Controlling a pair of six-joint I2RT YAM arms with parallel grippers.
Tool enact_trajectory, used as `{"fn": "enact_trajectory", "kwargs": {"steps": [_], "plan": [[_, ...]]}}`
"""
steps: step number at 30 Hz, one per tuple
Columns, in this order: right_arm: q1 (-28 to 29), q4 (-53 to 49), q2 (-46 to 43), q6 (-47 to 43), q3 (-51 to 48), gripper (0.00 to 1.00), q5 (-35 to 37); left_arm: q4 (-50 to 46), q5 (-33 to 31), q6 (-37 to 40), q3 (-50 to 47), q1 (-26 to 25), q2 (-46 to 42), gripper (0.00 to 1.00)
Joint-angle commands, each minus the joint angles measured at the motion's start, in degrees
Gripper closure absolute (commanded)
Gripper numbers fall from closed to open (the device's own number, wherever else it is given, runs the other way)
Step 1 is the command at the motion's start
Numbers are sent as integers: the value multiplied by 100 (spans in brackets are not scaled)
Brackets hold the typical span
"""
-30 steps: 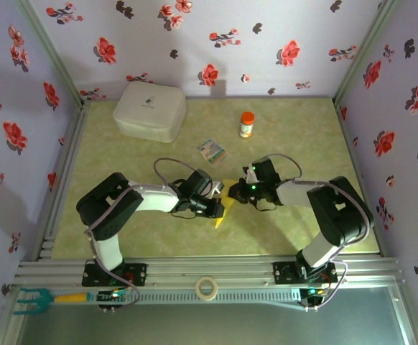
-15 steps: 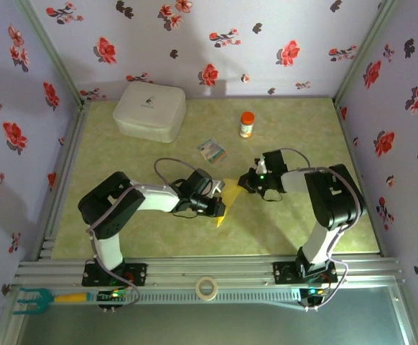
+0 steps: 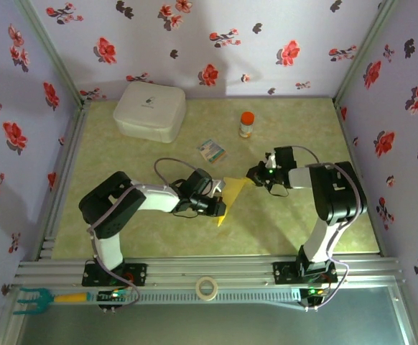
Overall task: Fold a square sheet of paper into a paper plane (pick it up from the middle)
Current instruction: Fold the wing for the fifth time at the center of the table, then move the paper plane to the center of the table.
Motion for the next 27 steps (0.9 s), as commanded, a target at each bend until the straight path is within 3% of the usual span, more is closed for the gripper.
{"fn": "enact_trajectory", "kwargs": {"steps": [1,9,15,19,27], "plan": [[-15,-314,-503,-155,139,94,181,-537,-37,-31,-182,-10,102,100],[276,-635,-1654,102,-522,92,541,-442,-238,128,7,6,-590,100],[461,-777,-2272,279,-1100,89,846,-573,-356,144,99,150,-1072,91],[618,-644,-2436,465,-1330,84,805,-764,-676,114,14,315,-1310,81],[871,-507,-2288,576,-1332,76,738,-1038,-649,24,-49,758,-1155,80]]}}
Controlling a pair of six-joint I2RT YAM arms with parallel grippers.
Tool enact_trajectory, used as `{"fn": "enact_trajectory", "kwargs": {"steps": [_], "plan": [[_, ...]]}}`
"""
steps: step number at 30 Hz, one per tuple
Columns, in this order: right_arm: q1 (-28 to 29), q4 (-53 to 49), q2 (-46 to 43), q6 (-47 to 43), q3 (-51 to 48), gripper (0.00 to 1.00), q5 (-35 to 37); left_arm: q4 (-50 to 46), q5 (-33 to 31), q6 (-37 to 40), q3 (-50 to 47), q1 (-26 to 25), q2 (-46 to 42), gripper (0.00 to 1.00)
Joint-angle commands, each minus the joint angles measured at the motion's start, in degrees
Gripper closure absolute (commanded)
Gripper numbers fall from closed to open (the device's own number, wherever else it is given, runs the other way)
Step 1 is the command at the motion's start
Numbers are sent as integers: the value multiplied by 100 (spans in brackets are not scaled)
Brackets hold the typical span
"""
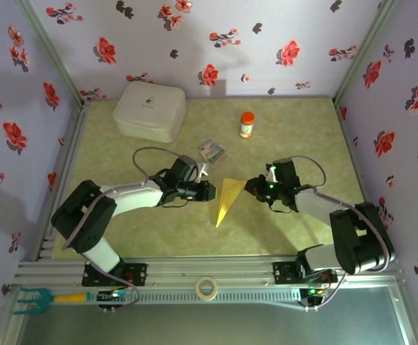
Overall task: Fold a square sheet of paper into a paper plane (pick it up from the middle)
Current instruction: Move the paper plane to the center of the table.
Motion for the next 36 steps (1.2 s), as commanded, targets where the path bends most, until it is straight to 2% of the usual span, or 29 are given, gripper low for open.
{"fn": "enact_trajectory", "kwargs": {"steps": [1,6,21,36], "plan": [[102,113,84,117,-1,75,6,-277,-9,-28,26,82,154,78],[232,188,309,112,35,73,-120,-403,242,-55,239,102,578,75],[502,319,617,145,62,74,-259,81,1023,-190,442,49,1141,72],[705,378,684,154,-106,78,-338,7,1138,-228,551,-93,1336,72]]}}
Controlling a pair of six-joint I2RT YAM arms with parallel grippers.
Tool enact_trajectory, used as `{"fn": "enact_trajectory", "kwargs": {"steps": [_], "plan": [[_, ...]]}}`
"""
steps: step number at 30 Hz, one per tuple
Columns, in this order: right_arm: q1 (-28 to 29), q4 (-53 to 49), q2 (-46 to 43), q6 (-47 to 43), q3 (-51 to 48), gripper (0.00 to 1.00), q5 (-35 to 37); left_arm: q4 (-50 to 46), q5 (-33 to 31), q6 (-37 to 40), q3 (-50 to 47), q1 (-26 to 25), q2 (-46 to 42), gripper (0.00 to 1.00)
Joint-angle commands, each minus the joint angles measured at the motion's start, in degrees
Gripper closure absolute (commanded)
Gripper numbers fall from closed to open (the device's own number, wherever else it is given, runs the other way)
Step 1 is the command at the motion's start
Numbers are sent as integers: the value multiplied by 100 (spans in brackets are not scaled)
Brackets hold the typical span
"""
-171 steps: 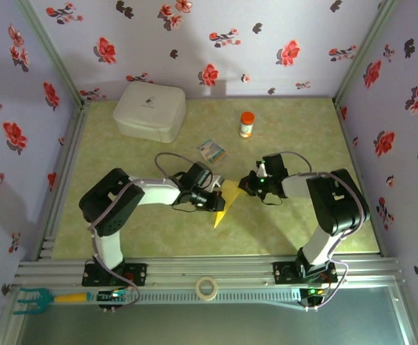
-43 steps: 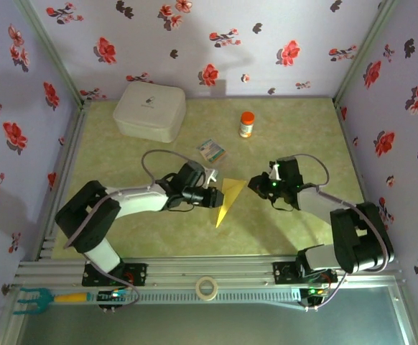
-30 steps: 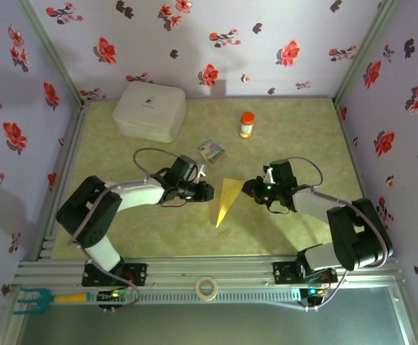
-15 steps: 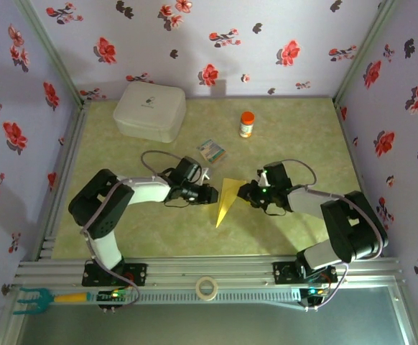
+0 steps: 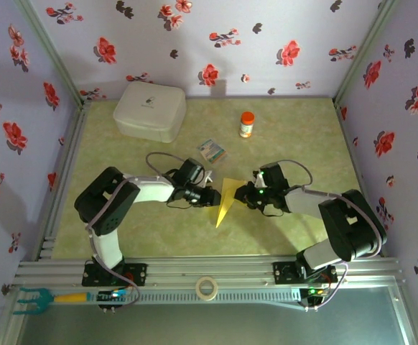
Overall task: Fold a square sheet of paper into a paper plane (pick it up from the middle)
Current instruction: Move the paper plane to the center of the table.
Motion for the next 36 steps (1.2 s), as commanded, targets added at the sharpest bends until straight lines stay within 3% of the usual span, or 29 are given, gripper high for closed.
{"fn": "enact_trajectory", "kwargs": {"steps": [1,31,36], "plan": [[58,78,74,47,-110,78,-42,-28,216,-36,163,-64,150,72],[212,472,504,144,-172,85,-295,343,905,-220,301,-126,585,80],[214,483,479,162,-176,85,-291,533,1027,-295,295,-126,587,87]]}}
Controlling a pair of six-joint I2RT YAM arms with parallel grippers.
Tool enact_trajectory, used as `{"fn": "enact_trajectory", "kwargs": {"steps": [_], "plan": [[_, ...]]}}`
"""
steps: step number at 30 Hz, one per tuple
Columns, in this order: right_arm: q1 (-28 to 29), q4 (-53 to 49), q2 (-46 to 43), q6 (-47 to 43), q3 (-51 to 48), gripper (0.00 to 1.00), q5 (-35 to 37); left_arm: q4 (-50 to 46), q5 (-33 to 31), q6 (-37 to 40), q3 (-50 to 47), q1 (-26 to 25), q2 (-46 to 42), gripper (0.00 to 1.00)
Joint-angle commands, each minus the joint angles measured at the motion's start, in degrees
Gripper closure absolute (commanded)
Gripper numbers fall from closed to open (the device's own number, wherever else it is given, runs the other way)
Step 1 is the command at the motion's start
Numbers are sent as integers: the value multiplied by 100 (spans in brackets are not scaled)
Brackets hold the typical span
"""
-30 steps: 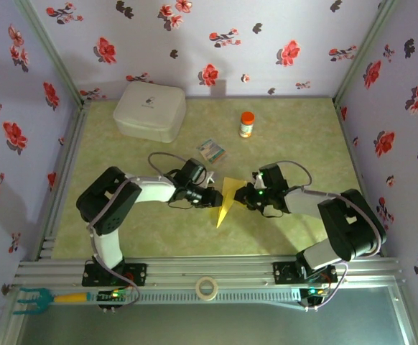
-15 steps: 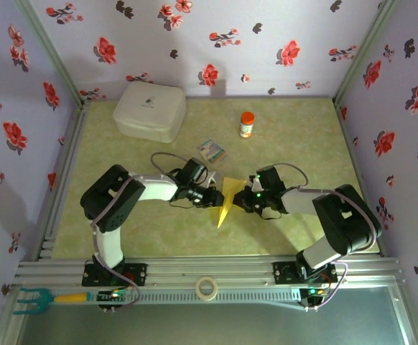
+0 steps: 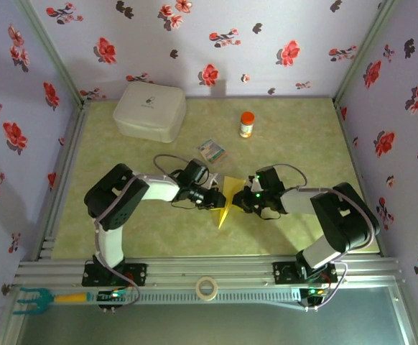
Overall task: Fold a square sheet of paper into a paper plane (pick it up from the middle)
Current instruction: Move the paper plane to the center of the table.
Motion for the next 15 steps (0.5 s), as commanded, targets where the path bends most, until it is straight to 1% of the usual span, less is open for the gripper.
{"fn": "enact_trajectory", "kwargs": {"steps": [1,3,5,7,8,10,13,15], "plan": [[36,109,17,63,-70,85,-79,148,235,-82,86,-40,72,89],[31,-10,-90,33,-41,84,-4,178,204,-80,59,-36,-25,93],[26,-190,-247,-31,6,84,127,165,57,-48,-5,-40,-194,94],[23,-500,-486,-148,66,83,375,-69,-342,68,-46,-40,-469,98],[23,-690,-620,-221,112,83,513,-258,-616,136,-64,-50,-643,98],[22,-1020,-846,-333,175,82,756,-802,-1358,280,-41,-57,-980,98],[22,-1250,-1126,-400,250,82,960,-1910,-2645,478,149,-96,-1380,98],[22,-1337,-1210,-403,298,82,1030,-2486,-3235,600,318,-121,-1510,98]]}}
